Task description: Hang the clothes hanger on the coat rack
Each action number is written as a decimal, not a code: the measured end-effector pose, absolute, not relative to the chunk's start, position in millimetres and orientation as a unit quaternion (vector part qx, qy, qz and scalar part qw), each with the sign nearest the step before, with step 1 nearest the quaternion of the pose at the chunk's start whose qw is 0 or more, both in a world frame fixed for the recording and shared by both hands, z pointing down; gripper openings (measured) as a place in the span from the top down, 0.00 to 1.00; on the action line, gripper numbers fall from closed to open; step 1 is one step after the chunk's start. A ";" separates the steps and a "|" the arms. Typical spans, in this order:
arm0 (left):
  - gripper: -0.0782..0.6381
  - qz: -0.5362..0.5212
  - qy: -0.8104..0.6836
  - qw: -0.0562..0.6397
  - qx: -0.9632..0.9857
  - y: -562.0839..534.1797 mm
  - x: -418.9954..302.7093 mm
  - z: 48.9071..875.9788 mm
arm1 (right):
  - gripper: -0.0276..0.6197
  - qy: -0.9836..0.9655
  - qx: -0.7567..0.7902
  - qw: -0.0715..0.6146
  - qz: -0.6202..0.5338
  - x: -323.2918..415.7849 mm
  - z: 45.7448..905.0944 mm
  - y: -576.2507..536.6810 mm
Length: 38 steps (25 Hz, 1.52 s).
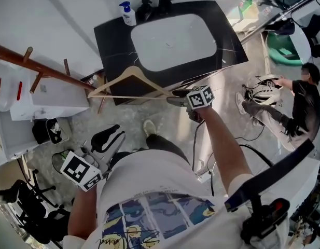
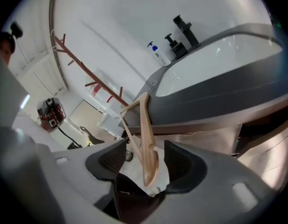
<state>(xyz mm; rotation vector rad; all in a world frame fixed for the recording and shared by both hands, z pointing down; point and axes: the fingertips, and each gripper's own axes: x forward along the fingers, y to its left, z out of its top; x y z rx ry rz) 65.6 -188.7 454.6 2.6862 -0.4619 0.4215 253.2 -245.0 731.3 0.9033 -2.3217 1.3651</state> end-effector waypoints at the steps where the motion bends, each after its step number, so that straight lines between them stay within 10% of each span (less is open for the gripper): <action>1: 0.76 0.151 -0.166 0.190 0.956 -190.1 66.8 454.8 | 0.58 -0.808 0.298 0.133 0.490 251.2 734.0 -246.7; 15: 0.76 0.158 -0.209 0.187 0.947 -218.2 52.5 453.7 | 0.58 -0.793 0.104 0.067 0.597 192.7 738.4 -246.8; 22: 0.76 0.151 -0.224 0.194 0.943 -226.8 43.2 453.9 | 0.85 -0.797 0.082 0.082 0.593 178.9 737.4 -244.9; 38: 0.77 0.114 -0.237 0.190 0.946 -206.6 3.8 443.4 | 0.91 -0.841 0.135 0.120 0.510 178.4 697.3 -232.9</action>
